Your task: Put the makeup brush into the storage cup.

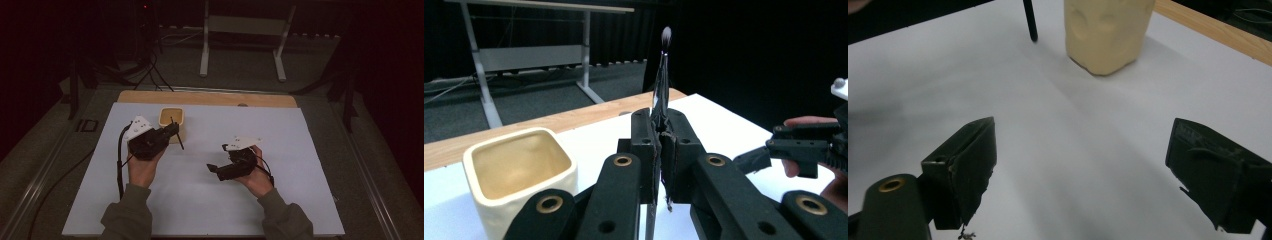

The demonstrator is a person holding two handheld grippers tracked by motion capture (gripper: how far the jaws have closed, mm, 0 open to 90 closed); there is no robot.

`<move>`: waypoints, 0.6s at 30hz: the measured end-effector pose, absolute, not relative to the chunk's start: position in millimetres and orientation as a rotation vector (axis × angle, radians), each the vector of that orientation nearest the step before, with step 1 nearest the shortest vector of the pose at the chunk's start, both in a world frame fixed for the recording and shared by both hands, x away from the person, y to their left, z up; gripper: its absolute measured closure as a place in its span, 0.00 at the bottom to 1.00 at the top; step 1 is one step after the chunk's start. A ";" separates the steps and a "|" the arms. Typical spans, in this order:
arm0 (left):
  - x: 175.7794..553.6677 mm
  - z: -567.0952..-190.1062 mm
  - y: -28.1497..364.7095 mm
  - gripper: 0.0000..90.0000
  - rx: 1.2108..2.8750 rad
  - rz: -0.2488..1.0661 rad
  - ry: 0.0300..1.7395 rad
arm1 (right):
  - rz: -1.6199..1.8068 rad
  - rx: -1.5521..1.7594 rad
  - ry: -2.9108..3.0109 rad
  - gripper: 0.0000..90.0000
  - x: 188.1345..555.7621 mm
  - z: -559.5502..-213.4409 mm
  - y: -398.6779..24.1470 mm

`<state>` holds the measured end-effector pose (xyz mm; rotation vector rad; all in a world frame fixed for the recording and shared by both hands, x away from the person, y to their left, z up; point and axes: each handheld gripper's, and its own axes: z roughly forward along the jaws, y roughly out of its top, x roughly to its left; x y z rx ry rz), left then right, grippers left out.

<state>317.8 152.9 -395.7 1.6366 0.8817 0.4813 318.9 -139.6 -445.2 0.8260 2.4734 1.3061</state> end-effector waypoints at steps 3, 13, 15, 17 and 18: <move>320.7 -392.3 154.7 0.95 1.634 0.492 0.879 | 1.308 0.838 2.471 0.15 317.7 -446.8 -144.7; 327.2 -385.3 159.2 0.95 1.629 0.524 0.877 | 1.327 0.857 2.462 0.15 312.0 -448.6 -153.7; 328.8 -384.1 160.1 0.95 1.625 0.530 0.879 | 1.328 0.862 2.461 0.15 311.1 -449.3 -156.7; 330.1 -383.2 160.9 0.95 1.625 0.535 0.880 | 1.332 0.874 2.457 0.15 310.0 -450.2 -160.0; 330.9 -382.9 161.1 0.95 1.624 0.537 0.882 | 1.334 0.876 2.457 0.15 309.6 -450.7 -161.9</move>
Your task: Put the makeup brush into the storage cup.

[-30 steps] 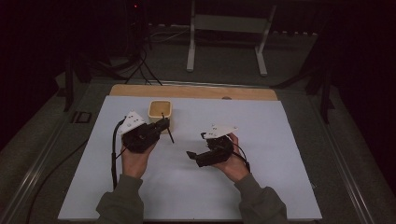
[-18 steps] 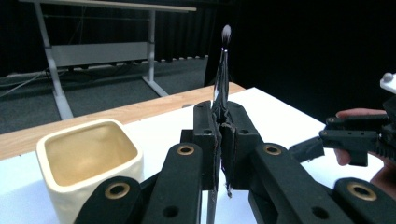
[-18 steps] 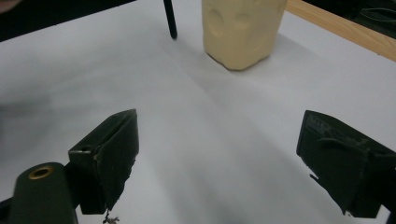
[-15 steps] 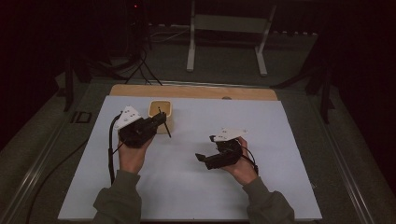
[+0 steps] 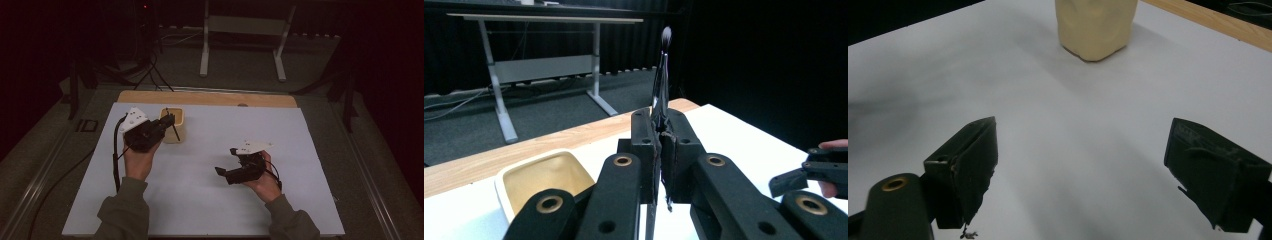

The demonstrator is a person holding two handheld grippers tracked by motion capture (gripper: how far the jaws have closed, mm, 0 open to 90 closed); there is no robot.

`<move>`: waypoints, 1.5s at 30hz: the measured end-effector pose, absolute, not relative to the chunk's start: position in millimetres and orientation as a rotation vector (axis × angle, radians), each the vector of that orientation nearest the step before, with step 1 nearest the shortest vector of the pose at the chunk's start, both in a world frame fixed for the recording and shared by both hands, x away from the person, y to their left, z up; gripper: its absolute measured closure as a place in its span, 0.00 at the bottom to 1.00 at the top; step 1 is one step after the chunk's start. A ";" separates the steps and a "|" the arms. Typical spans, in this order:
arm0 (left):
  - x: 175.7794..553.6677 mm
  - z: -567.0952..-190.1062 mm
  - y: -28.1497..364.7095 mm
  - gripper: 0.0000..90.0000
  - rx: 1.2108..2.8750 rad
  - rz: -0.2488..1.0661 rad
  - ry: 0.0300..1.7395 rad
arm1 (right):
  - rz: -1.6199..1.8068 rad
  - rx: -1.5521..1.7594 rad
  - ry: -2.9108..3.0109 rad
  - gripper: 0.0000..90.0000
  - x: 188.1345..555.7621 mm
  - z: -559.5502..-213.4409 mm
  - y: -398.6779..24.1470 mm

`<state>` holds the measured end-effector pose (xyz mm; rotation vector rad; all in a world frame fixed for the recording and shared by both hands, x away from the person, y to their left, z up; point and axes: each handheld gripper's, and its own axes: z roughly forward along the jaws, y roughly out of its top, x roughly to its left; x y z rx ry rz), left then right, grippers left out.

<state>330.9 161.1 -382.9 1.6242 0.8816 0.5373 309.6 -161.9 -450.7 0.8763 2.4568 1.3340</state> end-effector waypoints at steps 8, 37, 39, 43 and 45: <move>336.3 -381.1 162.6 0.95 1.623 0.551 0.893 | 1.335 0.909 2.452 0.15 307.3 -454.4 -174.4; 354.5 -366.9 171.4 0.95 1.615 0.633 0.925 | 1.298 1.033 2.388 0.14 281.4 -474.0 -231.8; 356.6 -366.8 171.5 0.95 1.620 0.643 0.929 | 1.290 1.050 2.384 0.14 278.3 -477.3 -237.7; 358.7 -367.2 171.3 0.95 1.628 0.655 0.934 | 1.294 1.072 2.367 0.14 276.2 -478.6 -244.0; 359.4 -367.3 171.1 0.95 1.629 0.659 0.934 | 1.297 1.078 2.358 0.14 275.8 -478.1 -246.3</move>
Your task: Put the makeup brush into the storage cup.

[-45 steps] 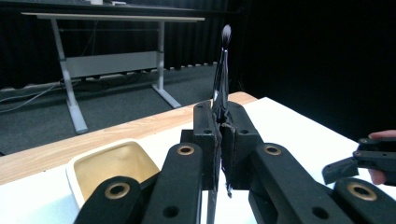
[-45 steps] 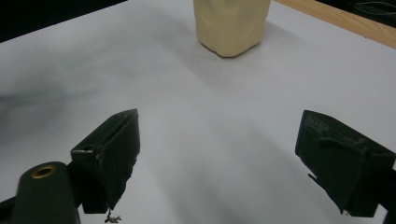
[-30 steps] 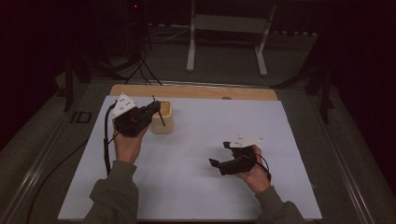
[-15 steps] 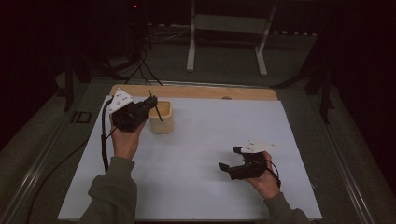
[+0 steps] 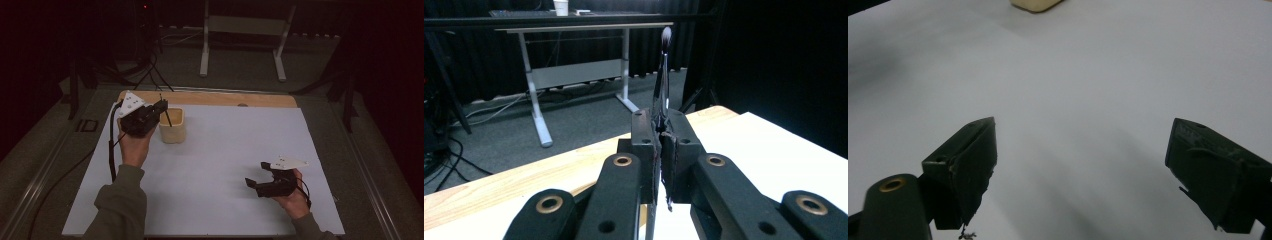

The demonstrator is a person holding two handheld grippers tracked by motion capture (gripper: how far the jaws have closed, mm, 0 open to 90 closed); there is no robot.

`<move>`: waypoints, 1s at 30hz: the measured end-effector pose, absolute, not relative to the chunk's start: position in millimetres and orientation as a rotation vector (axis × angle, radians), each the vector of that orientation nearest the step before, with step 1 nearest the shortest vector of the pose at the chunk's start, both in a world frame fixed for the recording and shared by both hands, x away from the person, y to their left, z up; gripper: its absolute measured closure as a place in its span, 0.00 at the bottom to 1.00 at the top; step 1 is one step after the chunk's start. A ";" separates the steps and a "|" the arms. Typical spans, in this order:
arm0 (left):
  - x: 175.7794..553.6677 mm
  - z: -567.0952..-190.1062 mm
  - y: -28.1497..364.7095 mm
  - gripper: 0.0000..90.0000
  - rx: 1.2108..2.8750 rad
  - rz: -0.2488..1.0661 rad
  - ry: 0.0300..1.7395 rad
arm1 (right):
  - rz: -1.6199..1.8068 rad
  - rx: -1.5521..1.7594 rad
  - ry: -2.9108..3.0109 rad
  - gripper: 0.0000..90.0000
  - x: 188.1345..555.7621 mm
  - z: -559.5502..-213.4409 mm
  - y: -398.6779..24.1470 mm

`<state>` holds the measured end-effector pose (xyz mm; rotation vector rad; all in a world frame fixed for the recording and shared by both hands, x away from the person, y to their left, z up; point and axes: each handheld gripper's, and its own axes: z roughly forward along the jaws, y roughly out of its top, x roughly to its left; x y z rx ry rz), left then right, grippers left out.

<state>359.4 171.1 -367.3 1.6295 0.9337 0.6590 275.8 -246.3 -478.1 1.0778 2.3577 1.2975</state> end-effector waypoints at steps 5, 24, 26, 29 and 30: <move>364.5 -368.4 169.3 0.95 1.643 0.674 0.942 | 1.305 1.090 2.344 0.15 276.2 -478.7 -249.7; 384.0 -371.9 167.9 0.95 1.640 0.728 0.997 | 1.318 1.121 2.309 0.15 277.2 -479.4 -255.9; 386.6 -373.3 167.8 0.95 1.640 0.731 1.011 | 1.318 1.127 2.311 0.15 277.2 -479.8 -255.8; 390.8 -375.3 167.2 0.95 1.639 0.740 1.029 | 1.316 1.125 2.313 0.15 277.2 -480.5 -255.6; 392.8 -376.2 167.0 0.95 1.638 0.743 1.041 | 1.317 1.124 2.313 0.15 277.1 -480.6 -255.5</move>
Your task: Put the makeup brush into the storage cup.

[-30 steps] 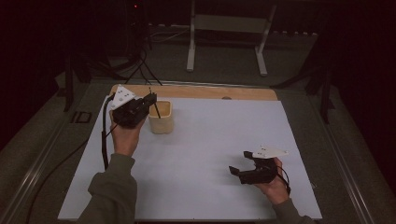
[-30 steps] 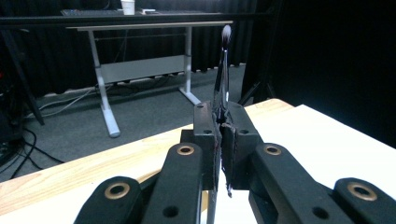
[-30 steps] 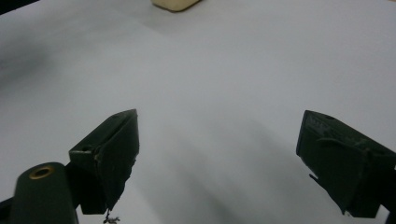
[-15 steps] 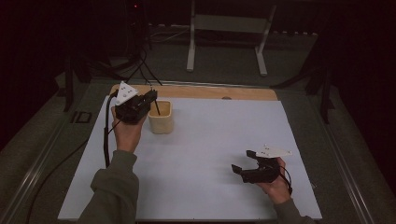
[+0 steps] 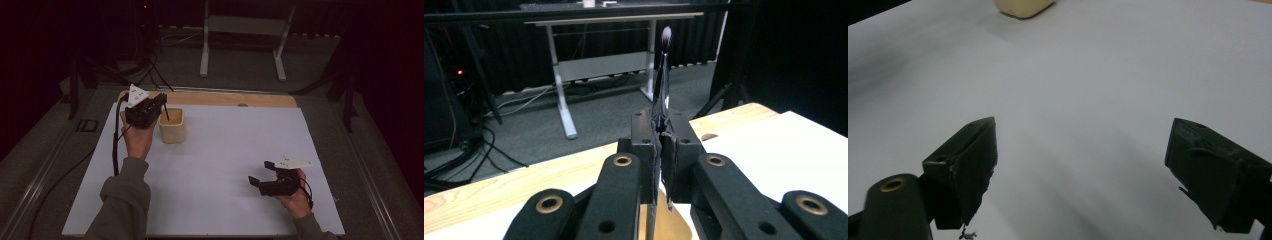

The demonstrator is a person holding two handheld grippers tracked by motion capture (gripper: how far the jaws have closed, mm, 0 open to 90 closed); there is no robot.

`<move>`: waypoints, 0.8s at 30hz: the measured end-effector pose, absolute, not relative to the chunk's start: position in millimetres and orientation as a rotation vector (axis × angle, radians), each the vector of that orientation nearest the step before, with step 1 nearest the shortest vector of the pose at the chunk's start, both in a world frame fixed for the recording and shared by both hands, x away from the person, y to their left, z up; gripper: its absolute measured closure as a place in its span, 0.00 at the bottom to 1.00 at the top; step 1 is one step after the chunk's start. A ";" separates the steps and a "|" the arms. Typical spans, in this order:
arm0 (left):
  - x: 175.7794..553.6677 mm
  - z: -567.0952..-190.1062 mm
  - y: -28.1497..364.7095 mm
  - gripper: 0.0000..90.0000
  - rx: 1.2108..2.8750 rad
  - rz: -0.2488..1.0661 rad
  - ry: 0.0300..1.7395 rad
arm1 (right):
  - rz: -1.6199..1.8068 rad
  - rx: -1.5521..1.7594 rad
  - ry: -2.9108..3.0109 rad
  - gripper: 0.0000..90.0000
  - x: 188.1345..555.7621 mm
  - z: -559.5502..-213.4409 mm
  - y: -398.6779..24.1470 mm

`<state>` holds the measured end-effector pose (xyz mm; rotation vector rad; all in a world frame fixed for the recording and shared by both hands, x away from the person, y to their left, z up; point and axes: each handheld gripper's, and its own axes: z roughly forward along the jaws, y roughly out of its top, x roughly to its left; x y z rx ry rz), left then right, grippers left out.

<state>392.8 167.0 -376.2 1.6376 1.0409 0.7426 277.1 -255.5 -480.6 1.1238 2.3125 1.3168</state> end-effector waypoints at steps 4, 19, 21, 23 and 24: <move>401.0 -381.3 165.4 0.95 1.635 0.757 1.096 | 1.316 1.120 2.319 0.15 277.0 -481.3 -254.1; 406.2 -383.3 164.5 0.95 1.641 0.768 1.122 | 1.309 1.117 2.325 0.15 276.5 -481.9 -253.2; 406.4 -383.9 164.3 0.95 1.645 0.769 1.119 | 1.310 1.115 2.326 0.15 276.4 -482.0 -252.9; 407.1 -385.2 163.8 0.95 1.648 0.768 1.118 | 1.310 1.116 2.327 0.15 276.4 -482.1 -252.9; 407.1 -385.2 163.8 0.95 1.648 0.768 1.118 | 1.309 1.116 2.328 0.15 276.4 -482.2 -252.9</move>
